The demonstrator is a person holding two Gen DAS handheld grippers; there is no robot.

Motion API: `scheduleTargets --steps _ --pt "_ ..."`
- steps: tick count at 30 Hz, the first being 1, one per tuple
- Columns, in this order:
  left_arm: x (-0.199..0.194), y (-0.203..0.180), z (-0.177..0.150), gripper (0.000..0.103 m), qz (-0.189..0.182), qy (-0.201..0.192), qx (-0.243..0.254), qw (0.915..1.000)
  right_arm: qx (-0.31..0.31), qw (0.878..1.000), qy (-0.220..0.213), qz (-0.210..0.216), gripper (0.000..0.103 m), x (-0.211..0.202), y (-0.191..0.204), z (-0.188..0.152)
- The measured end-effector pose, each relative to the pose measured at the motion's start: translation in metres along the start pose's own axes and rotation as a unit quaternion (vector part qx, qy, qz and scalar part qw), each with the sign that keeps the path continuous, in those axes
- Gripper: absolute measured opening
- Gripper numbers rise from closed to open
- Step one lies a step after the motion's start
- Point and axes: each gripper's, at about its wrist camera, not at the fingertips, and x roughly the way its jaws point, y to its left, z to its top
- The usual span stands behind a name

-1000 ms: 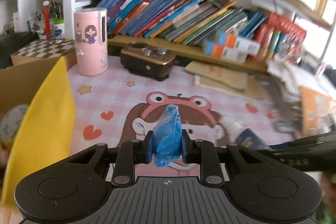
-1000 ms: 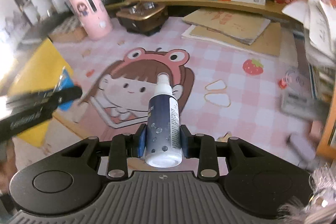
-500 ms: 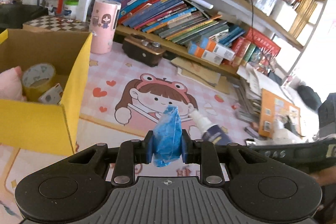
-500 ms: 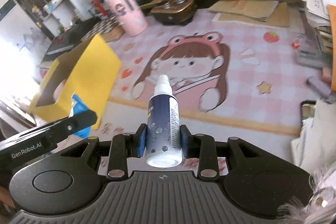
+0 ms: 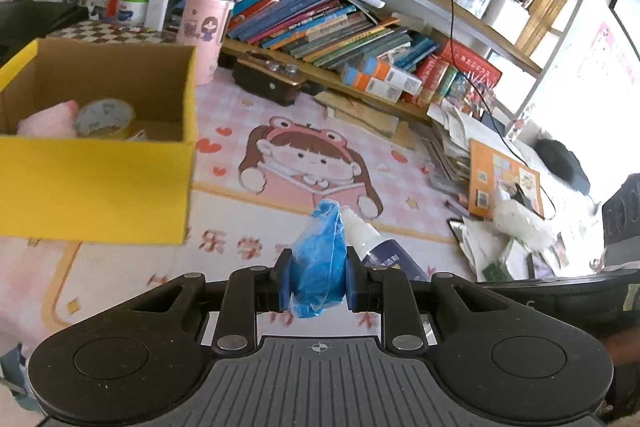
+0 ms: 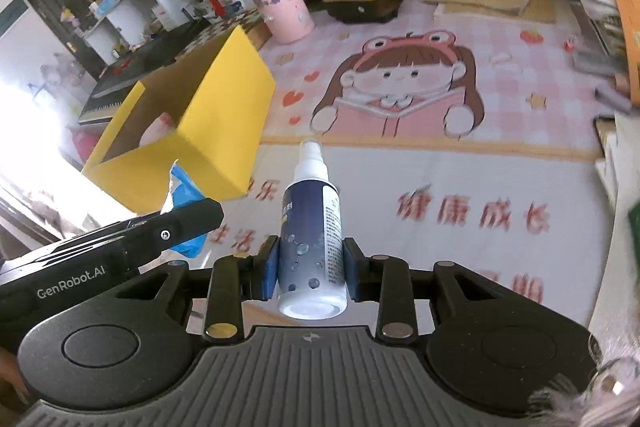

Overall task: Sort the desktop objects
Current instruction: 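Carry the tube in the left gripper and spray bottle in the right gripper toward the yellow box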

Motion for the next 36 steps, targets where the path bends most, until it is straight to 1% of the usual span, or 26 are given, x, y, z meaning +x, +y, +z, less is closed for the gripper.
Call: scheduleTargets --steps 8,14,17,22,29,36 --pt "-0.045 0.03 -0.028 0.023 -0.007 0.01 -0.003 0.9999 0.006 1.0 0.006 0.0 0.03 -0.003 0.047 -0.046" --pt "-0.077 0.053 -0.048 0.023 0.004 0.012 -0.013 0.9998 0.01 1.0 0.021 0.011 0.03 0.004 0.079 -0.076" --pt "-0.092 0.064 -0.056 0.023 0.012 0.009 -0.02 0.9997 0.004 0.999 0.027 0.018 0.03 0.008 0.096 -0.086" --pt "-0.115 0.082 -0.063 0.023 0.024 -0.005 -0.03 0.9992 -0.015 0.999 0.034 0.031 0.03 0.014 0.123 -0.094" --pt "-0.141 0.108 -0.069 0.023 0.044 -0.03 -0.056 0.997 -0.053 0.996 0.045 0.048 0.03 0.026 0.158 -0.095" --pt "-0.154 0.123 -0.071 0.023 0.06 -0.048 -0.081 0.9938 -0.094 0.992 0.059 0.061 0.03 0.037 0.184 -0.089"
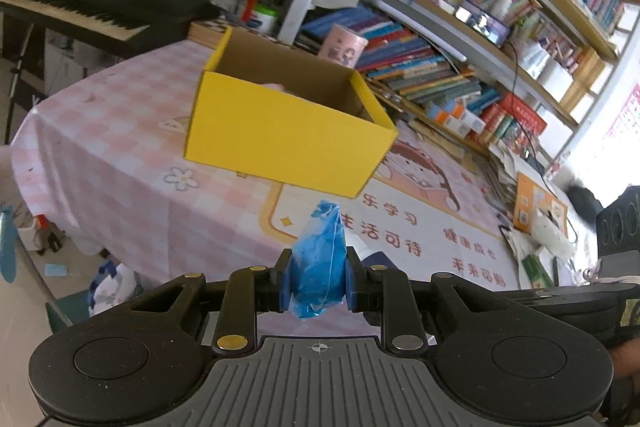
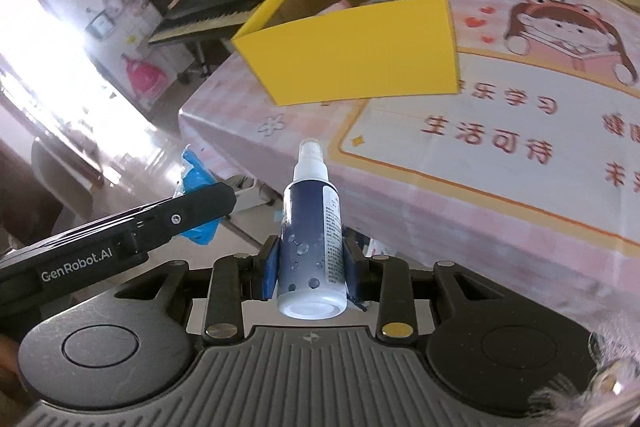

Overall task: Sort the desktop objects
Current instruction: 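Carry the tube in the left gripper and spray bottle in the right gripper toward the yellow box, then lower both into the yellow box and open the left gripper while the right gripper releases the bottle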

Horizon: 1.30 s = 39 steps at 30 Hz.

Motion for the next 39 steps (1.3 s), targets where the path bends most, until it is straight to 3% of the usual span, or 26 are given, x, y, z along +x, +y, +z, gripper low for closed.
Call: scheduleTargets --steps 10,17,23,32,39 --pt "0.007 0.001 0.016 0.023 0.012 -0.032 0.006 0.9994 -0.059 0.998 -0.031 0.002 0.03 0.001 0.012 0.028" --pt "0.02 -0.006 0.063 0.023 0.016 -0.084 0.017 0.9962 -0.088 0.992 -0.09 0.013 0.03 -0.006 0.005 0.08" --pt "0.05 -0.018 0.104 0.023 0.021 -0.114 0.032 0.9928 -0.083 0.99 -0.11 0.021 0.03 0.002 -0.014 0.125" --pt "0.105 -0.018 0.136 0.023 0.064 -0.108 0.059 0.9904 -0.079 0.99 -0.118 0.018 0.03 0.017 -0.043 0.169" --pt "0.145 -0.012 0.148 0.023 0.097 -0.081 0.073 0.9893 -0.106 0.988 -0.113 0.001 0.03 0.055 -0.058 0.2"
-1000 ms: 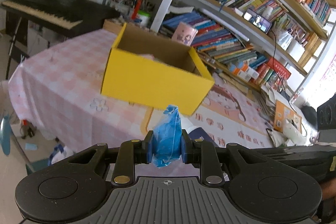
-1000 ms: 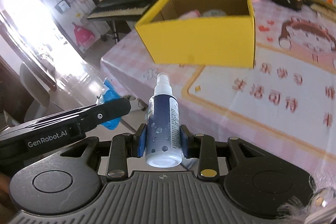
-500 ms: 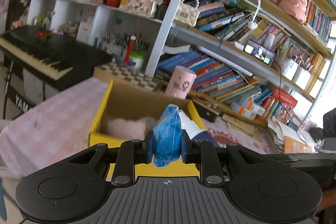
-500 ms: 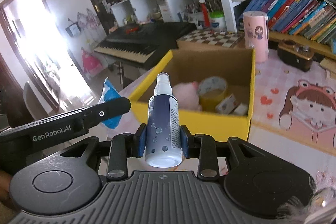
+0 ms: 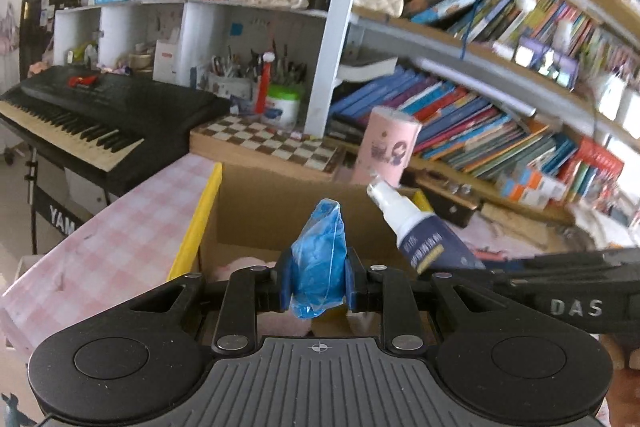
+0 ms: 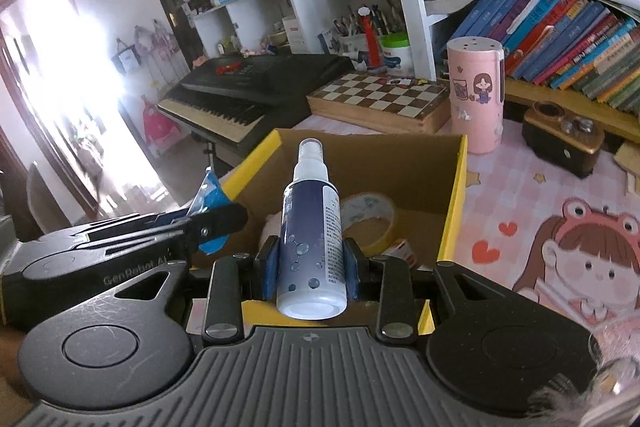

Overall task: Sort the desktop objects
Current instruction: 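Lower both into the yellow box and open the left gripper while the right gripper releases the bottle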

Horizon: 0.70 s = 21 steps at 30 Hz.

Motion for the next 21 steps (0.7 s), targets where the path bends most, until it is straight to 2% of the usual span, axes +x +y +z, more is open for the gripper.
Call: scheduleTargets --steps 5,9,15,21 --pt "0.031 -0.002 -0.002 0.023 0.023 0.028 0.025 0.999 -0.043 0.998 0.027 -0.03 0.03 0.041 -0.013 0.005" --pt "0.05 -0.006 -0.003 0.023 0.034 0.051 0.044 0.9971 -0.064 0.996 0.054 -0.038 0.03 0.061 -0.019 0.001" --pt "0.066 -0.01 -0.007 0.023 0.041 0.068 0.066 0.9947 -0.133 0.987 0.074 -0.056 0.03 0.078 -0.013 -0.004" --pt "0.074 -0.012 -0.011 0.023 0.051 0.067 0.065 0.9943 -0.17 0.979 0.086 -0.074 0.031 0.09 -0.012 -0.001"
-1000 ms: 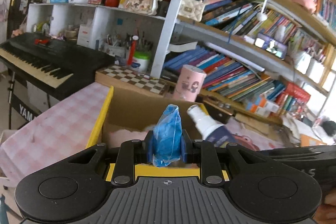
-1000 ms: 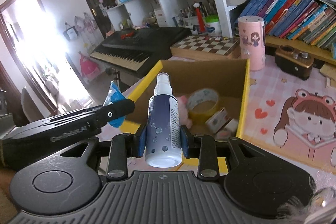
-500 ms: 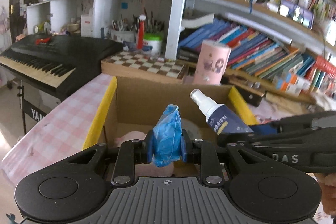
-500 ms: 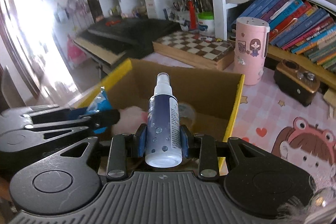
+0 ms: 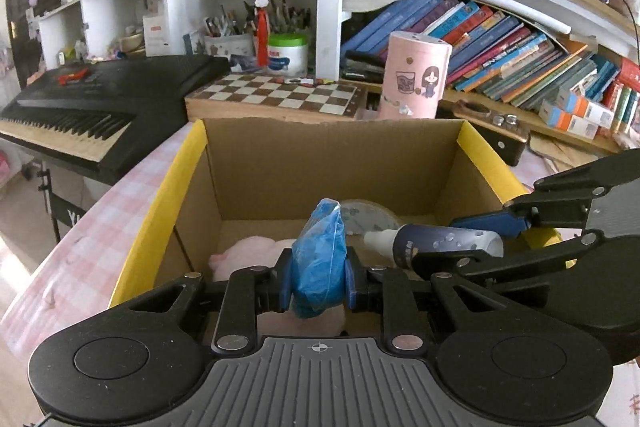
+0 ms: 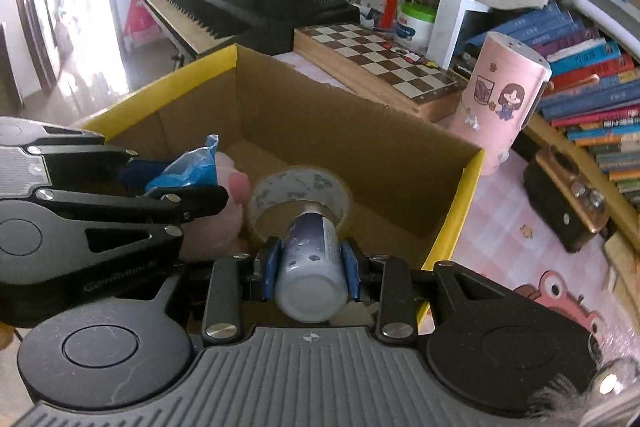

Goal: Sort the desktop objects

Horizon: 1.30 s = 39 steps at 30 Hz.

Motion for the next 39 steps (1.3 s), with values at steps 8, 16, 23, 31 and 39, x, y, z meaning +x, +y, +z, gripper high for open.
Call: scheduleTargets --steps 8,16,23,31,39 --pt "-0.002 0.0 -0.002 0.031 0.018 -0.008 -0.015 0.9997 0.007 1.0 -0.012 -0.024 0.031 -0.002 0.001 0.001" --pt "-0.043 0.009 0.002 0.059 0.026 -0.076 -0.053 0.9954 0.063 0.994 -0.082 -0.039 0.048 -0.043 -0.009 0.003" --pt "-0.093 0.002 0.002 0.079 0.003 -0.138 -0.058 0.9888 0.103 0.983 -0.134 -0.068 0.06 -0.085 -0.002 -0.009" --pt "-0.138 -0.008 -0.018 0.099 0.018 -0.182 -0.043 0.9823 0.148 0.965 -0.181 -0.122 0.073 -0.132 0.016 -0.041" --pt "-0.165 -0.012 -0.049 0.1 0.0 -0.179 -0.02 0.9836 0.19 0.946 -0.195 -0.176 0.079 -0.171 0.04 -0.089"
